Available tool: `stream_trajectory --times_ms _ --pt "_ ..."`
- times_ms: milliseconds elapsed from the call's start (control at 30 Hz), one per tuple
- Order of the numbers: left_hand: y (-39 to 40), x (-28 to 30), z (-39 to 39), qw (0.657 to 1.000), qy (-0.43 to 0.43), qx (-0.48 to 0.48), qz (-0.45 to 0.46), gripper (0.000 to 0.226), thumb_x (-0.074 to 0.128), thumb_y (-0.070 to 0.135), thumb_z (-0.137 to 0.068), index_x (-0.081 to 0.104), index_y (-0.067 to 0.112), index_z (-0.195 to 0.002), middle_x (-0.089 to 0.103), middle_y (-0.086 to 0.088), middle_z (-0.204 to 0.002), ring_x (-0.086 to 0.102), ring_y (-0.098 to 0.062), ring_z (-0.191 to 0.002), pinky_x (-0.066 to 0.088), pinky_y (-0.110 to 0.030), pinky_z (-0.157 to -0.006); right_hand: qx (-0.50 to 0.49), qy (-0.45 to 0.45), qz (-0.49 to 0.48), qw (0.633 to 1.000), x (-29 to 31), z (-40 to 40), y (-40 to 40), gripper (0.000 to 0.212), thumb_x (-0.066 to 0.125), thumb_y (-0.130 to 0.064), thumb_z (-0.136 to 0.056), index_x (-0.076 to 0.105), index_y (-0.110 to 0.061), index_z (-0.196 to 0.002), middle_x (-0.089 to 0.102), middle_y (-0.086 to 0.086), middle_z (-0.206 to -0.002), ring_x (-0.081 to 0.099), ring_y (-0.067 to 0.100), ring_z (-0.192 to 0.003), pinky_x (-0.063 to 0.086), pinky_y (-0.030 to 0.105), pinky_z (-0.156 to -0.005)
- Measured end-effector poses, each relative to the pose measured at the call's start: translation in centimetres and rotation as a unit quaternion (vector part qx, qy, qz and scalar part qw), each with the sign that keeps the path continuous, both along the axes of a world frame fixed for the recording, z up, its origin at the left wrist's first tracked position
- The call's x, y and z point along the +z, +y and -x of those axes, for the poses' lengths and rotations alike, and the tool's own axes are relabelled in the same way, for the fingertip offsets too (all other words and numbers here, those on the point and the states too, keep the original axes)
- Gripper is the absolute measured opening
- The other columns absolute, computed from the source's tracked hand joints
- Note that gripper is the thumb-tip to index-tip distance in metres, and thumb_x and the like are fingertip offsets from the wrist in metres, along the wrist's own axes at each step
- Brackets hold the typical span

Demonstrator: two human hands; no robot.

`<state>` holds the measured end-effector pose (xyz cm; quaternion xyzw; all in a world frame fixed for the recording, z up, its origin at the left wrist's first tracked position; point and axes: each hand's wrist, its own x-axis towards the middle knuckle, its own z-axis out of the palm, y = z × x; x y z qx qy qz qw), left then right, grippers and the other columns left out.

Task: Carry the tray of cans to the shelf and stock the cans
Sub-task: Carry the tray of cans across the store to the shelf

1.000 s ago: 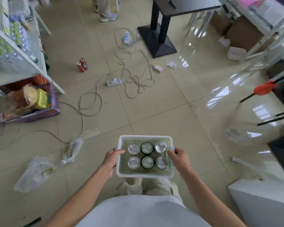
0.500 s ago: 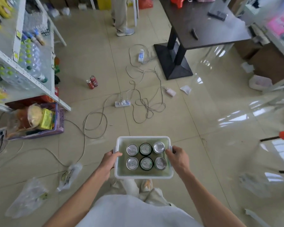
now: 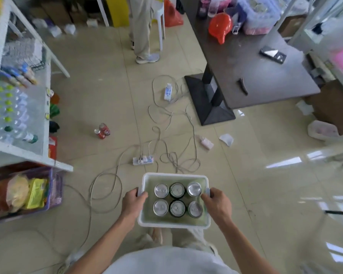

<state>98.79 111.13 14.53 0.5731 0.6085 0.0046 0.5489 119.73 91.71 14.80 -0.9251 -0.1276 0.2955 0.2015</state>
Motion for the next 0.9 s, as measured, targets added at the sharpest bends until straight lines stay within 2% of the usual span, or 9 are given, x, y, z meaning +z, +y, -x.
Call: stream_trajectory --times_ms 67,133,233,300,400,500,600,767,900 --pt "2.9 0.0 -3.5 0.992 0.062 -0.043 -0.105 0.033 0.062 0.032 -0.072 0.056 0.001 -0.064 0.055 -0.003 -0.05 0.049 -0.026 -0.051 0.036 -0.032 -0.051 0.02 -0.007 0.007 1.0 0.1 -3.9 3.3 0.033 0.056 -0.042 -0.071 0.049 -0.013 -0.057 0.049 -0.004 -0.046 0.042 0.013 -0.042 0.032 0.023 -0.042" --pt "6.1 0.9 -6.8 0.983 0.089 -0.058 -0.151 0.034 0.063 0.032 -0.073 0.052 0.003 -0.061 0.051 -0.001 -0.045 0.048 -0.027 -0.049 0.036 -0.031 -0.048 0.037 -0.007 0.012 0.999 0.2 -7.7 6.6 0.033 0.059 -0.041 -0.071 0.05 -0.013 -0.057 0.05 -0.002 -0.046 0.041 0.015 -0.042 0.031 0.023 -0.042" --pt "11.7 2.0 -11.7 0.982 0.099 -0.058 -0.15 0.035 0.061 0.038 -0.069 0.049 0.008 -0.056 0.046 0.001 -0.043 0.044 -0.024 -0.047 0.035 -0.029 -0.048 0.062 -0.027 0.009 0.998 1.0 -13.4 12.6 0.035 0.06 -0.041 -0.07 0.052 -0.009 -0.061 0.055 0.006 -0.052 0.041 0.02 -0.047 0.03 0.026 -0.042" --pt "15.7 2.4 -14.8 0.98 0.129 -0.066 -0.139 0.033 0.061 0.038 -0.068 0.05 0.01 -0.054 0.051 0.001 -0.043 0.05 -0.025 -0.047 0.037 -0.029 -0.048 0.076 -0.045 0.028 0.996 1.7 -17.1 17.1 0.032 0.058 -0.042 -0.07 0.051 -0.012 -0.06 0.054 0.001 -0.052 0.047 0.02 -0.048 0.028 0.023 -0.041" --pt "21.6 1.8 -19.0 0.973 0.161 -0.068 -0.151 0.032 0.06 0.041 -0.067 0.057 0.011 -0.056 0.062 -0.001 -0.046 0.063 -0.025 -0.05 0.049 -0.028 -0.05 0.104 -0.086 0.047 0.99 1.8 -22.0 24.0 0.027 0.054 -0.043 -0.071 0.048 -0.019 -0.062 0.054 -0.005 -0.056 0.054 0.024 -0.055 0.029 0.024 -0.044" --pt "28.0 0.9 -23.3 0.962 0.192 -0.092 -0.171 0.033 0.057 0.044 -0.068 0.06 0.012 -0.059 0.065 -0.001 -0.053 0.063 -0.026 -0.055 0.051 -0.029 -0.052 0.148 -0.13 0.073 0.978 1.7 -26.8 31.5 0.025 0.053 -0.044 -0.071 0.056 -0.02 -0.069 0.057 -0.002 -0.064 0.059 0.028 -0.066 0.033 0.027 -0.05" --pt "34.4 0.7 -27.3 0.959 0.212 -0.104 -0.155 0.03 0.057 0.044 -0.068 0.061 0.015 -0.061 0.068 0.002 -0.057 0.065 -0.026 -0.059 0.048 -0.027 -0.052 0.168 -0.126 0.072 0.975 2.1 -31.2 38.3 0.023 0.056 -0.04 -0.075 0.062 -0.018 -0.079 0.065 0.005 -0.076 0.063 0.034 -0.073 0.039 0.031 -0.055" --pt "45.0 2.2 -32.5 0.959 0.227 -0.068 -0.157 0.03 0.059 0.04 -0.071 0.058 0.013 -0.058 0.065 0.001 -0.054 0.063 -0.025 -0.055 0.044 -0.025 -0.049 0.199 -0.123 0.07 0.97 3.6 -37.4 50.9 0.025 0.056 -0.043 -0.072 0.055 -0.018 -0.072 0.062 0.003 -0.072 0.06 0.032 -0.068 0.045 0.03 -0.055" --pt "53.9 2.4 -35.9 0.959 0.24 -0.042 -0.146 0.031 0.06 0.04 -0.07 0.056 0.014 -0.054 0.062 0.003 -0.048 0.061 -0.022 -0.051 0.041 -0.023 -0.046 0.243 -0.118 0.057 0.961 3.2 -42.0 61.7 0.031 0.054 -0.047 -0.071 0.049 -0.017 -0.064 0.057 -0.003 -0.061 0.053 0.021 -0.055 0.038 0.025 -0.047"
